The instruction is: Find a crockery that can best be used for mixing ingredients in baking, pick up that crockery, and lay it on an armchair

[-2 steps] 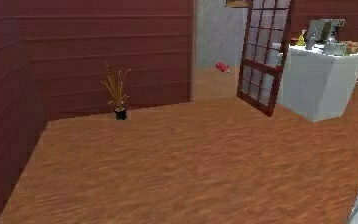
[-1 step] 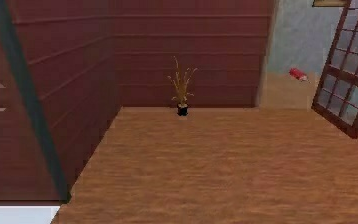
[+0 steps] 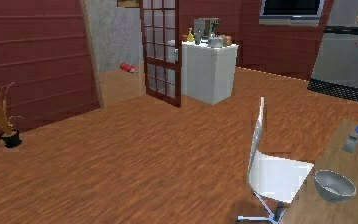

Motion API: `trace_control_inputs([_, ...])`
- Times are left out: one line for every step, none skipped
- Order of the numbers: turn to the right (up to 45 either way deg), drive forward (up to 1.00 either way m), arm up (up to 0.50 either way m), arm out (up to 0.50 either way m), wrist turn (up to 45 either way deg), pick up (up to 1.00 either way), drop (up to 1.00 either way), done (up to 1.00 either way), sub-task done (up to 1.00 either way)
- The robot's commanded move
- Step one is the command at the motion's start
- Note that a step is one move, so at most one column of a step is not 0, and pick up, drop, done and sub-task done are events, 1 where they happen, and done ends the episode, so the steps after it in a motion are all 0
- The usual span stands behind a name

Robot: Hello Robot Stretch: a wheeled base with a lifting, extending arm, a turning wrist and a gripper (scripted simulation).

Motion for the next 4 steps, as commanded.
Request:
trace_control_inputs([6.0,0.0,0.0,0.0,0.0,0.0,0.0,0.0,0.0])
trace_control_inputs([0.0,0.8,0.0,0.0,0.0,0.0,0.0,0.0,0.0])
trace_control_inputs([0.0,0.0,0.5,0.0,0.0,0.0,0.0,0.0,0.0])
trace_control_inputs([0.0,0.0,0.38,0.0,0.0,0.0,0.0,0.0,0.0])
